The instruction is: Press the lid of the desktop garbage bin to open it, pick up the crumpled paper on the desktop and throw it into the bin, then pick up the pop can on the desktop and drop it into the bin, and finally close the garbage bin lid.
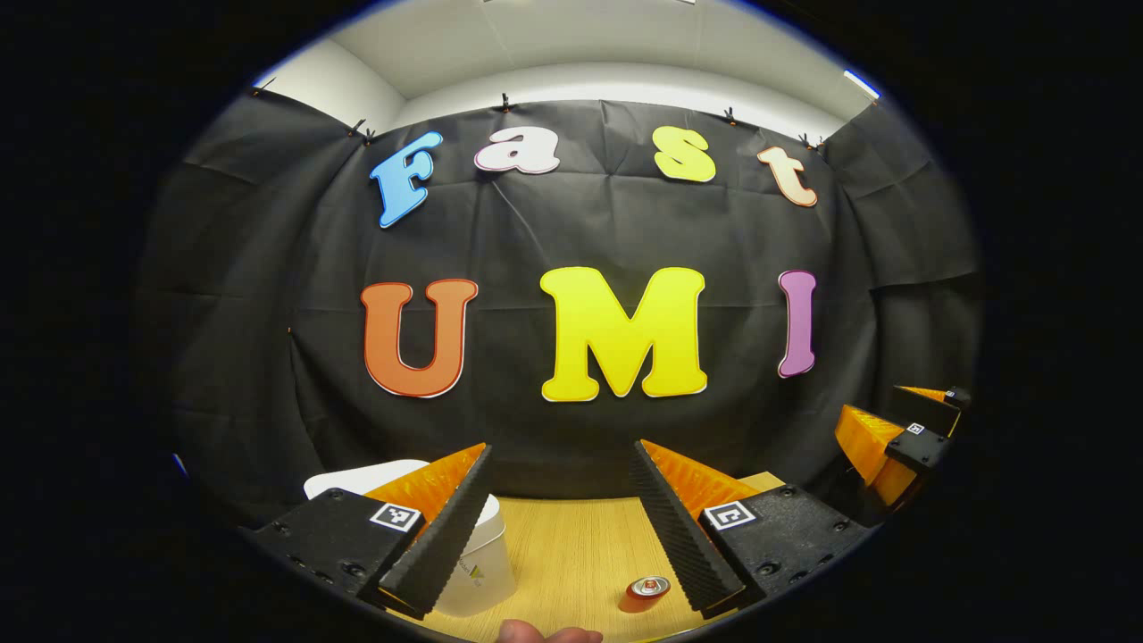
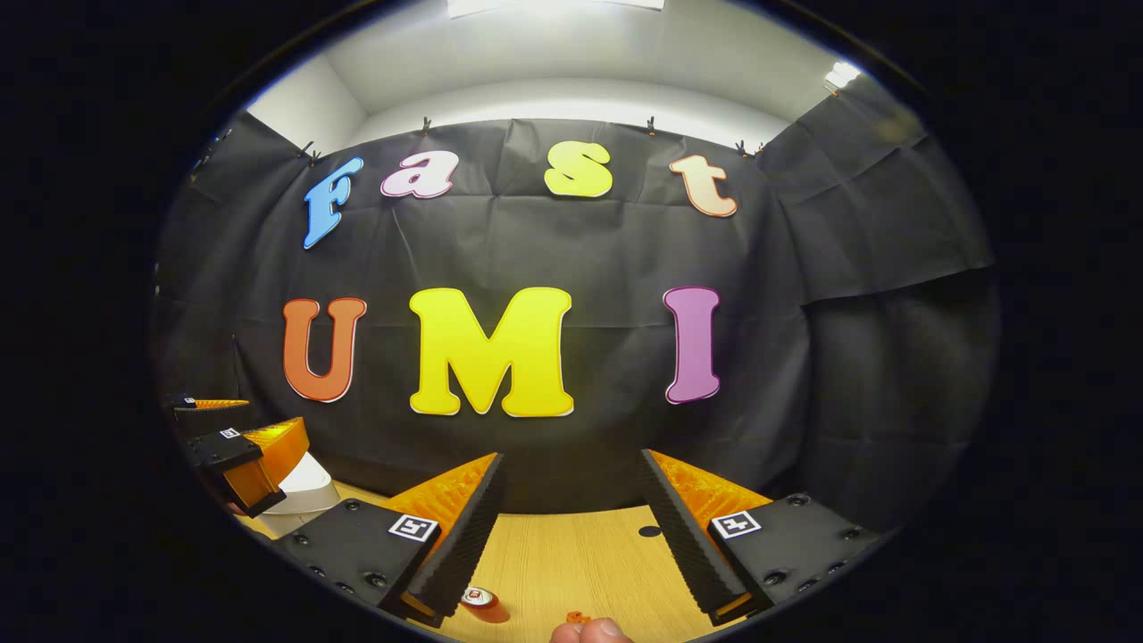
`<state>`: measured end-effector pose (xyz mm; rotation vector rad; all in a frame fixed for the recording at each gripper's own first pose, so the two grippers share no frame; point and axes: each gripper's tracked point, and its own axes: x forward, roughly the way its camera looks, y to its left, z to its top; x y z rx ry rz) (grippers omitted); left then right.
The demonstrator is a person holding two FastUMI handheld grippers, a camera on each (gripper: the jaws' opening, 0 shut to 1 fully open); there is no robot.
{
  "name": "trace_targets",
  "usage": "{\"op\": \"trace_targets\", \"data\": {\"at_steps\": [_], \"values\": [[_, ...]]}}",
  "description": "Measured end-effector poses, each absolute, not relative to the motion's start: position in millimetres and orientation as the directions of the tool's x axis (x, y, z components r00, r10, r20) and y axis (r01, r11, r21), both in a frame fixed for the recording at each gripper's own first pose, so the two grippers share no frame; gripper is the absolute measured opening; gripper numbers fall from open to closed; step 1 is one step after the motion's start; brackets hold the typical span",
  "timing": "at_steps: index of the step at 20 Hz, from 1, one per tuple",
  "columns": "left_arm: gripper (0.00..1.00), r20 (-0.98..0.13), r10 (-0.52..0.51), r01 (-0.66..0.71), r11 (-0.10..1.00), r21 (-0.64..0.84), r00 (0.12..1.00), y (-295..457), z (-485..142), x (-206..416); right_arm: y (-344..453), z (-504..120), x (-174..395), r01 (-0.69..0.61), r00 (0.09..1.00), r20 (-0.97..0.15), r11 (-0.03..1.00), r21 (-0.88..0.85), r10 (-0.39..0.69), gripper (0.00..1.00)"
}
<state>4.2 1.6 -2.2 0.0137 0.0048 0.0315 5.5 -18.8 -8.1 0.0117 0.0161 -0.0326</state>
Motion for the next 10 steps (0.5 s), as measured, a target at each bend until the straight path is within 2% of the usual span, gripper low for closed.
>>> {"op": "trace_targets", "data": {"at_steps": [6, 10], "values": [[0.99, -0.004, 0.053, -0.053, 0.998, 0.017, 0.999, 2.9, -2.1, 2.7, -24.4, -6.9, 7.3, 0.035, 0.999, -0.014, 0.999, 0.017, -0.034, 0.92], [0.99, 0.005, 0.079, -0.08, 0.996, 0.03, 0.997, 9.5, 1.1, 4.7, -27.5, -3.0, 7.3, 0.033, 0.999, -0.006, 0.999, 0.012, -0.033, 0.95]]}}
